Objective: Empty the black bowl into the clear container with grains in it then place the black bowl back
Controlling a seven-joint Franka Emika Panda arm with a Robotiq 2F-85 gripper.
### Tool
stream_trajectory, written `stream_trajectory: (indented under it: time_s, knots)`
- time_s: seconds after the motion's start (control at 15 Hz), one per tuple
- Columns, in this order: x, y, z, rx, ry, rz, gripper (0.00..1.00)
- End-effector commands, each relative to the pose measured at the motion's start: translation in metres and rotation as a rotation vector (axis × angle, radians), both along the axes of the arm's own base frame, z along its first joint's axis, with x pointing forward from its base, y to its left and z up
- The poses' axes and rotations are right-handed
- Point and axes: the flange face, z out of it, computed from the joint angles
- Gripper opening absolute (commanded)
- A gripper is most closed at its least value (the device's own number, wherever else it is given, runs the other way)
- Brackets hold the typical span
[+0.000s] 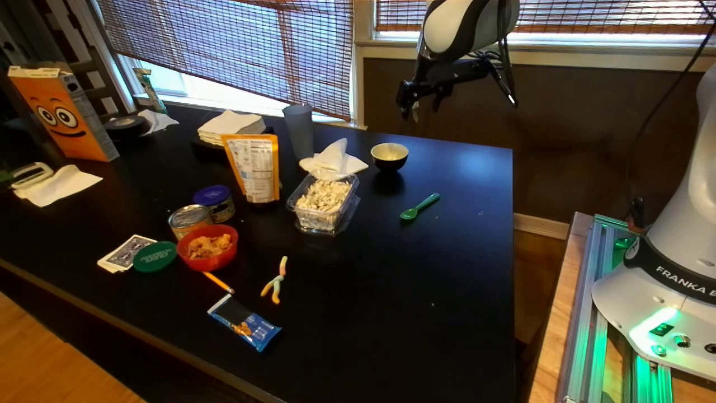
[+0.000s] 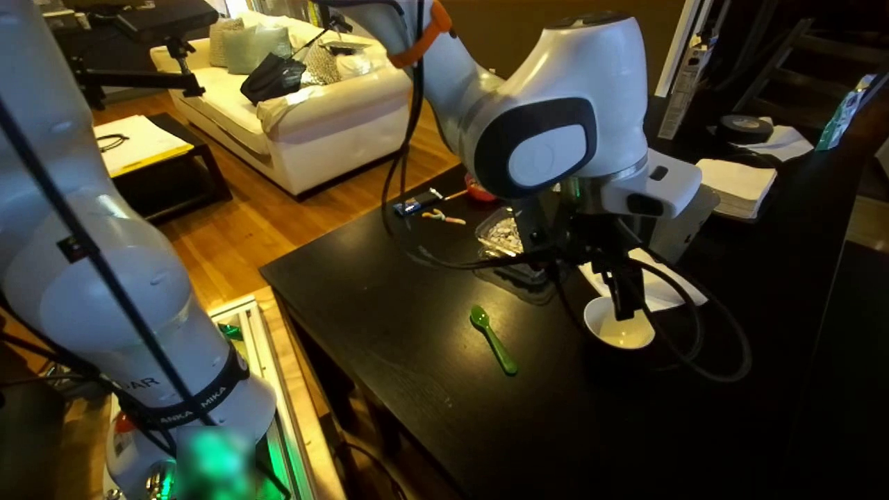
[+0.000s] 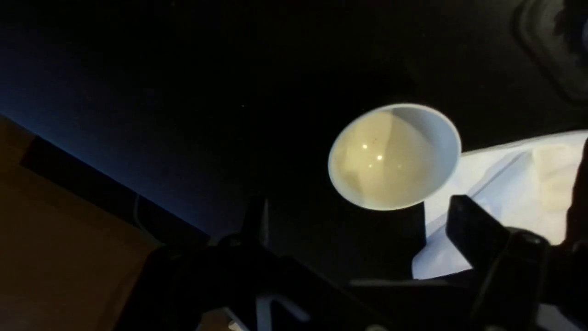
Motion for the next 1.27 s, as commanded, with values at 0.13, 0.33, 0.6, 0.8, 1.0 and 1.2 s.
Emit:
stream_trajectory:
  time_s: [0.13,0.33,0.6,0.8,1.0,1.2]
  knots:
    - [-0.032,0.042,0.019,-0.087,0.111,0.294,1.0]
    - [-0.051,0.075,0.035,-0.141,0.189,0.445,1.0]
    - [-0.079,0.12,0.054,-0.095,0.267,0.653,1.0]
    - [-0.093,0.15,0.067,-0.021,0.313,0.805,1.0]
    - [-0.082,0.153,0.065,-0.034,0.317,0.784,1.0]
    - [-0.082,0.15,0.063,-0.037,0.323,0.773,1.0]
